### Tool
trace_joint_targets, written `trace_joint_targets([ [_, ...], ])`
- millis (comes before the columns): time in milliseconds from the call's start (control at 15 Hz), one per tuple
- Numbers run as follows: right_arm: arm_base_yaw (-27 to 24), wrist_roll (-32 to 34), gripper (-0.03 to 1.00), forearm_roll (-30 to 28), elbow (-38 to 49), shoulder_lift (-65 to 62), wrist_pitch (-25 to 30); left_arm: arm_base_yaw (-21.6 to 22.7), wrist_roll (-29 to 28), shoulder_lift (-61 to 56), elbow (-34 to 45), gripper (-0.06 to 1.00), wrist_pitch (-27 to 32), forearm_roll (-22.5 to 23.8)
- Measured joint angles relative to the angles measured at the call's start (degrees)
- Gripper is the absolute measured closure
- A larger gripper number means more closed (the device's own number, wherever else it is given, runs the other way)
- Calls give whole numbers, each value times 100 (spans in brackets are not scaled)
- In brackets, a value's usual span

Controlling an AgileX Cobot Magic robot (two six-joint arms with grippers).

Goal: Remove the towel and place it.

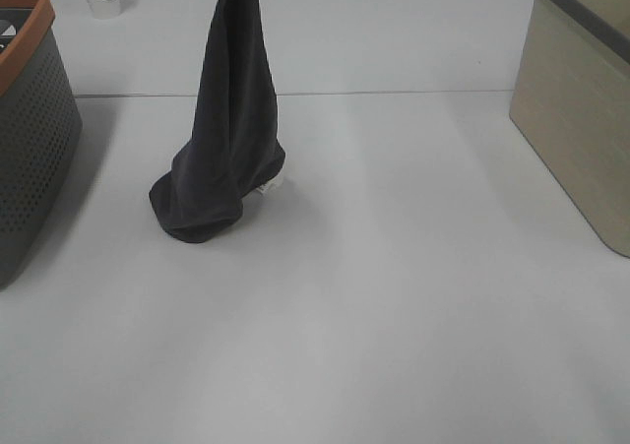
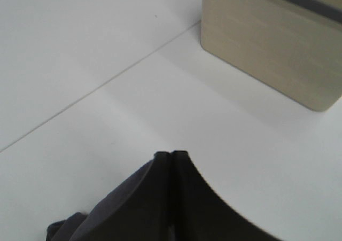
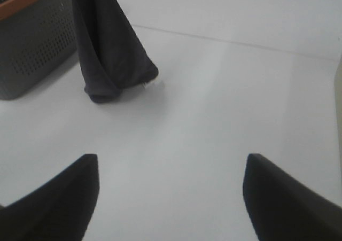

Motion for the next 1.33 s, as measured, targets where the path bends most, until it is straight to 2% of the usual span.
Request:
trace_joint_targets([
  [133,0,-1043,24,1071,0,653,-659,0,-17,-40,-281,94,-40,-97],
  [267,0,-2389,26,2504,0,1278,-825,0,-17,-52,-602,94,-34,-138],
  [333,0,-3472,27,3369,0,1713,-802,0,-17,-63,-665,94,-34,-160],
  [400,0,-4269,27,3953,0,2068,-670,0,-17,-63,-665,94,6,-160],
  [533,0,-5558,27,4733,0,2813,-172,0,74,-63,-670,94,189,-166],
  [667,0,-6406,27,5243,0,3627,160,0,332,-63,-670,94,269,-178],
  [800,0,-7093,27,5592,0,4286,201,0,401,-63,-670,94,367,-201],
  [933,0,-8291,27,6016,0,5185,395,0,435,-63,-670,94,688,-178],
  [1067,0,-9832,27,6669,0,6176,957,0,441,-63,-670,94,1220,17],
  [1200,0,-10772,27,6795,-23,6835,1249,0,441,-63,-670,94,1404,80],
  [1333,63,-11264,27,6830,-57,7466,1524,0,447,-63,-670,94,1495,155],
])
